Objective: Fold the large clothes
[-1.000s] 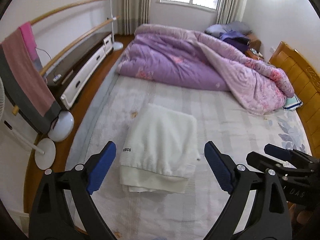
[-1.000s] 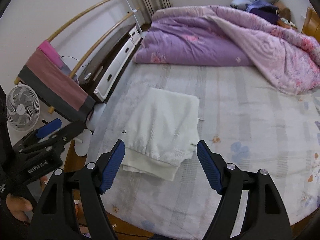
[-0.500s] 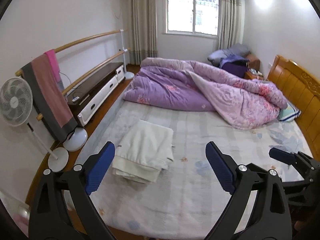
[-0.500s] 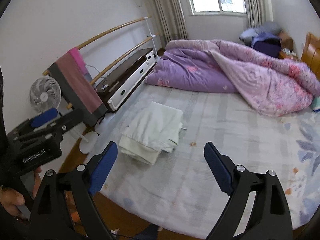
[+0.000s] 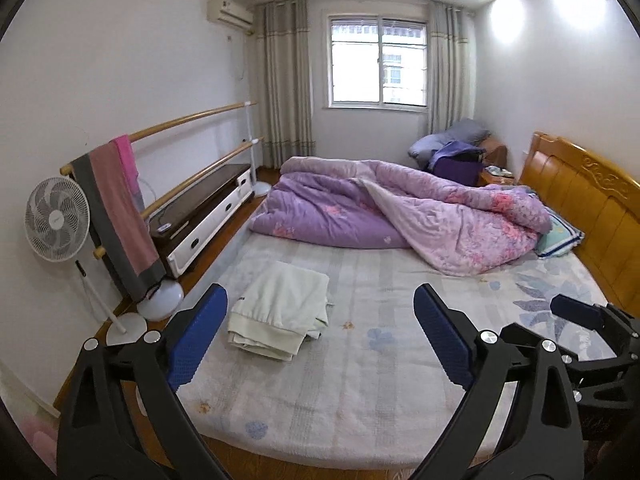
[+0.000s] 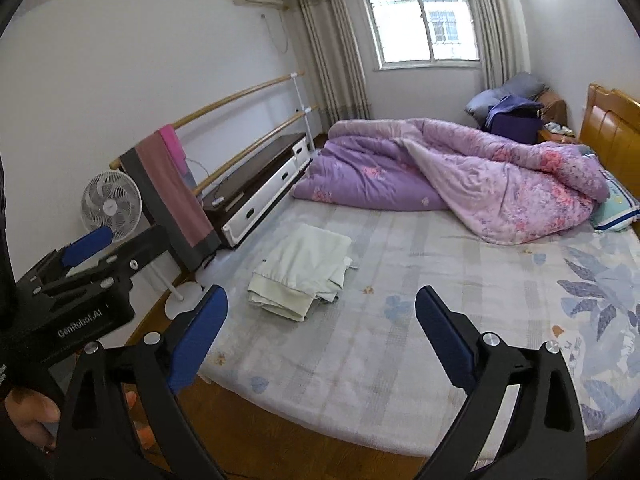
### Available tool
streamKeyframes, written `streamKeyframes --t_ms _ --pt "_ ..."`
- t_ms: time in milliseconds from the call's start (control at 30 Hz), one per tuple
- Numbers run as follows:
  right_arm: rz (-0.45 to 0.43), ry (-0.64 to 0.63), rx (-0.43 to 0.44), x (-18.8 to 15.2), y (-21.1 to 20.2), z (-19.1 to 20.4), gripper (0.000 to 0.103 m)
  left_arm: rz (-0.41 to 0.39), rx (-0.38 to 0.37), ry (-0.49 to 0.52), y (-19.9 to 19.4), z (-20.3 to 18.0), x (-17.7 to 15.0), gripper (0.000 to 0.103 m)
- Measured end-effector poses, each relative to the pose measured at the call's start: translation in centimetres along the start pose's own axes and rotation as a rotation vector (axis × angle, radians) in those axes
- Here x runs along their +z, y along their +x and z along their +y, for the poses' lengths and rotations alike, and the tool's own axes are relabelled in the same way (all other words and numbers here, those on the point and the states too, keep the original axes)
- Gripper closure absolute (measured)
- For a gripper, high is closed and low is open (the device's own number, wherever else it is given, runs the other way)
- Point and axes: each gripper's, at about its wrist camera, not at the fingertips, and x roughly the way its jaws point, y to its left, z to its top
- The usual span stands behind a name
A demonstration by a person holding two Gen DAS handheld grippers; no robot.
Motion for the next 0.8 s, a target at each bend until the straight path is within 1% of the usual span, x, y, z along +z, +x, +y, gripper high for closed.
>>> streamKeyframes --t_ms 67,200,267,400,500,633,800 --pt "-0.033 -0.004 -0.025 -0.5 -1.9 1.2 0.01 -0.006 -0.021 0.01 -1.3 0.5 -0.2 0.008" --pt "-0.07 0.015 -0.052 -1.9 -5.0 3.8 0.009 -0.016 -0.052 0.038 -4.9 1.7 -1.0 0.006" --pt "-0.084 0.029 -0.074 -2.6 -6.3 4.9 0.009 -0.021 -0.05 0.048 -6.4 2.3 -1.5 0.006" --pt "-0.115 0.03 -0.106 -3.8 -8.9 6.7 0.008 -0.029 -0.09 0.041 -9.5 3.6 -2.4 0.006" --pt "-0.131 0.024 -0.127 -4.2 -10.4 7.9 0.008 -0.034 -0.098 0.04 -11.1 4.4 -2.8 0.006" --pt "-0.16 -0.015 -0.167 -4.6 -12.5 9.5 0.008 -0.048 -0.108 0.044 -12.9 4.8 -3.1 0.006" --pt "-0.171 -0.022 -0.181 -4.8 -13.3 9.7 0.008 -0.056 -0.115 0.044 -13.9 4.6 -3.1 0.006"
